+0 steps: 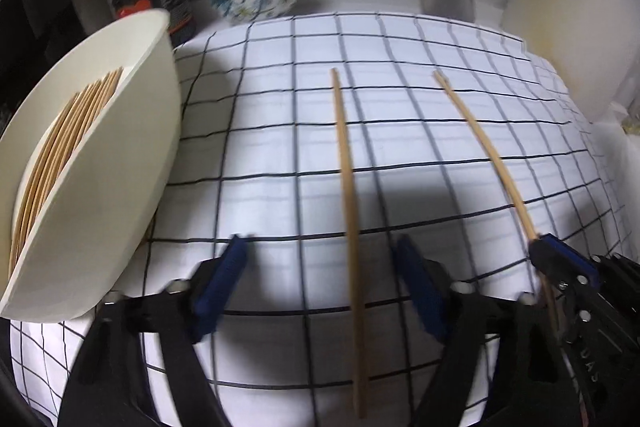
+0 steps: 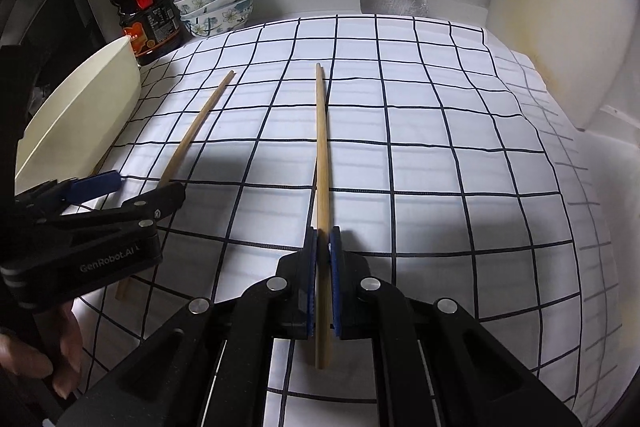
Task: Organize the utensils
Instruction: 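Close the right gripper on a chopstick while the left gripper grasps the other, then lift both held chopsticks and carry them toward the white bowl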
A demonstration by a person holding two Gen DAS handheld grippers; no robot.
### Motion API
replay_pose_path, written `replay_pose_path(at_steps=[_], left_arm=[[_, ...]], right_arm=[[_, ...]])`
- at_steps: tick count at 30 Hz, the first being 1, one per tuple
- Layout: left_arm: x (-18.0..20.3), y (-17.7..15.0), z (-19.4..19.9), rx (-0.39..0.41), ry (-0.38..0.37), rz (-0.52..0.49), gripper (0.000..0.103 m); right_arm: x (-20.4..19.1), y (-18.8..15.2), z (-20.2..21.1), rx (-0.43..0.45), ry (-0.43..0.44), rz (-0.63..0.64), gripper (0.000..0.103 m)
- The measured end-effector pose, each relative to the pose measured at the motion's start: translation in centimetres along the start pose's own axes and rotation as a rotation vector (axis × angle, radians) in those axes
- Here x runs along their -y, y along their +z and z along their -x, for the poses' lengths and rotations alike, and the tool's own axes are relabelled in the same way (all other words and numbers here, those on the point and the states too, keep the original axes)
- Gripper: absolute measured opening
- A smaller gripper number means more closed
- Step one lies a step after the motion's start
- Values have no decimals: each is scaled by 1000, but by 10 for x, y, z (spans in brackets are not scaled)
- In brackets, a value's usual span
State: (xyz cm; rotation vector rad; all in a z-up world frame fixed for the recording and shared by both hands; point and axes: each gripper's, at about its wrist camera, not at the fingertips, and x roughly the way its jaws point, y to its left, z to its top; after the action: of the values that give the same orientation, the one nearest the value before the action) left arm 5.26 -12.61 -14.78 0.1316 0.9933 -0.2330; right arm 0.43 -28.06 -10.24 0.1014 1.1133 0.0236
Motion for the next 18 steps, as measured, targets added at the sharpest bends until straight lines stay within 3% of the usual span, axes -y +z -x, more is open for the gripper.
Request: replay_pose_path(at_steps=[3, 5, 12, 18], left_arm=[[11, 0, 4, 11, -26, -36, 19], [15, 1, 4, 6, -27, -47, 8], [9, 1, 13, -29, -67, -17, 7], [-4, 13, 44, 16, -88, -1, 7]], right_arm=[[-1, 0, 0, 1, 0, -3, 6], [-1, 1, 0, 1, 0, -4, 6], [-1, 4, 4, -2, 12, -33, 6], [-9, 19, 23, 24, 26, -35, 6]])
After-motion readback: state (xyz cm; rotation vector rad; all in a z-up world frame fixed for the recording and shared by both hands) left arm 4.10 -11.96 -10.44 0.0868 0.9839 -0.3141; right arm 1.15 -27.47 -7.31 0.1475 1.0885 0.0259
